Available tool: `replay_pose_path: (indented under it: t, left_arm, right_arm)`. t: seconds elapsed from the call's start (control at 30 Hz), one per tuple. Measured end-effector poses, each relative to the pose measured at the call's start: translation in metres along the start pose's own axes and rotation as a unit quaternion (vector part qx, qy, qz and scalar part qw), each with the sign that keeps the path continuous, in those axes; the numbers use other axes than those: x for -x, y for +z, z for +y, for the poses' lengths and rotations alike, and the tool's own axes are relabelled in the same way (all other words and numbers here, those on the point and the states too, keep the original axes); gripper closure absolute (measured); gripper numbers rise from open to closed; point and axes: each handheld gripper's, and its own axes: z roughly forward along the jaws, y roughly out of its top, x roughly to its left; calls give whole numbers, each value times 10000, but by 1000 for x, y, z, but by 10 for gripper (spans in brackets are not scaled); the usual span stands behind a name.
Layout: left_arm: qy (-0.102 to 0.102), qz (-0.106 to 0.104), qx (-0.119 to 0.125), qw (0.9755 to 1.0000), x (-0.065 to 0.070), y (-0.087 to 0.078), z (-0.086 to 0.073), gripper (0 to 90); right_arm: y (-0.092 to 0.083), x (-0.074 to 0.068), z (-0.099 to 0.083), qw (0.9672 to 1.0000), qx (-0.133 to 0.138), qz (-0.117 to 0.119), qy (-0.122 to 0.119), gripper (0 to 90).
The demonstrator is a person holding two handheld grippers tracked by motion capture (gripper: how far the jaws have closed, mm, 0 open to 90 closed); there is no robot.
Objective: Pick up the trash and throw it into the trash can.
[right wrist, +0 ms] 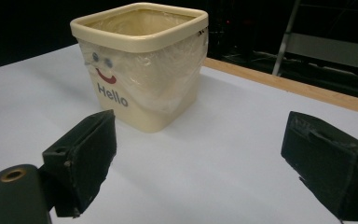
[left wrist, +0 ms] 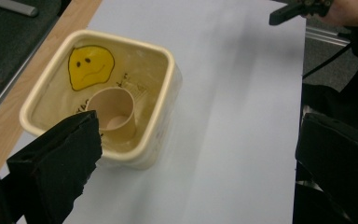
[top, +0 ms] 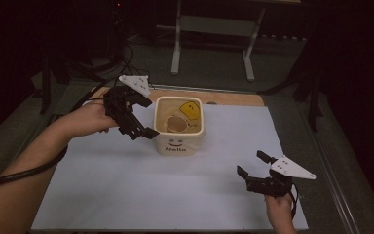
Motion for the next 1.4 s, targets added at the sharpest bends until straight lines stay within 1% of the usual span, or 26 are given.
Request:
replay_pose_path:
  t: [0.03,0.07,0.1,0.27,0.3,0.33,0.5,0.53,0.57,0.63,0.67,0.73,0.77,0.8,0.87,0.9,0.97,1.0,1.03,1.1,1.17,1.2,1.23,1.33,1.4]
  left_arm:
    - [-1,-6,18,10000,1,0,-3,11]
    - [-20,35,27,10000,3,0,-5,11]
    - [-26,-13,35,10000,4,-1,-8,11]
    - [-82,-23,114,9999,11,-1,-21,11]
    - [-93,-33,118,9999,13,-1,-24,11]
    - [-101,3,117,9999,14,-1,-26,11]
    - [-149,-26,80,9999,20,1,-38,11]
    - [-155,16,75,9998,22,2,-40,11]
    - [-173,-24,91,9998,23,2,-42,11]
    - [-206,10,156,9997,25,2,-47,11]
    - [-233,-54,190,9995,26,3,-50,11]
    - [-238,1,218,9995,29,4,-55,11]
    - [-253,-54,240,9994,30,4,-58,11]
    - [-260,-25,247,9994,31,5,-61,11]
    - [-293,-65,269,9992,33,7,-66,11]
    - [-286,-17,294,9992,34,9,-69,11]
    - [-327,-62,350,9988,36,12,-74,11]
    - [-334,-46,394,9987,38,14,-77,11]
    - [-361,-90,386,9986,39,17,-80,11]
    - [-336,-56,354,9988,42,23,-85,11]
    - [-331,-97,332,9989,44,26,-87,11]
    - [-306,-91,321,9990,48,32,-92,11]
    - [-320,-149,347,9988,50,34,-94,11]
    - [-334,-174,412,9984,53,39,-99,11]
    - [-333,-154,434,9984,55,42,-103,11]
  right_arm:
    - [0,0,0,10000,-4,2,-1,102]
    - [0,0,0,10000,-8,4,16,102]
    - [0,0,0,10000,-7,5,13,102]
    - [1,0,0,10000,-12,-1,3,102]
    - [1,0,0,10000,-11,2,9,102]
    - [1,0,0,10000,-12,1,8,102]
    - [1,0,0,10000,-15,6,12,102]
    - [1,0,0,10000,-21,7,9,102]
    - [1,-1,0,10000,-20,5,-11,102]
    - [1,-1,0,10000,-16,5,1,102]
    - [1,0,0,10000,-16,3,0,102]
    - [1,0,0,10000,-11,0,3,102]
    - [1,0,0,10000,-11,-4,-4,102]
    - [1,0,0,10000,-11,-4,-5,102]
    - [1,-1,0,10000,-18,0,-1,102]
    - [1,-1,0,10000,-27,2,11,102]
    - [1,-1,0,10000,-28,10,-1,102]
    - [1,-1,0,10000,-31,13,-14,102]
    - [1,-1,0,10000,-30,10,-8,102]
    - [1,-1,0,10000,-35,11,-7,102]
    - [1,-1,0,10000,-32,11,0,102]
    - [1,-1,0,10000,-32,10,10,102]
    - [1,-1,0,10000,-42,9,9,102]
    - [2,-1,0,10000,-42,8,-7,102]
    - [2,-1,0,10000,-43,13,-12,102]
